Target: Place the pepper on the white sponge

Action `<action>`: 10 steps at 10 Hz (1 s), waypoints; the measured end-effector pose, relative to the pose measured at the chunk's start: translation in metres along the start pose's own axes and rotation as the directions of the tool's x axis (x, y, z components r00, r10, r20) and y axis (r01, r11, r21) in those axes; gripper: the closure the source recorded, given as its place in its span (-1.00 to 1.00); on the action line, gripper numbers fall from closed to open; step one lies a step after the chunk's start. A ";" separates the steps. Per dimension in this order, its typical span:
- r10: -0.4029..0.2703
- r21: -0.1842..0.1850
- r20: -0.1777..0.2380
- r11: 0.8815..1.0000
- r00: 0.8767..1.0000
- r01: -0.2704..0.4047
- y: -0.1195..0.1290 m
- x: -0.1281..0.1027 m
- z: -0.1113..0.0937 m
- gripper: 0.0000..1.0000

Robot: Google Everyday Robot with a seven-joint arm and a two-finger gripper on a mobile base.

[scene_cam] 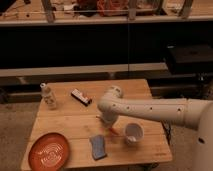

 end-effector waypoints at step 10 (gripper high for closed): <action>-0.029 0.014 0.015 0.999 0.999 0.028 -0.022 -0.008 -0.001 1.00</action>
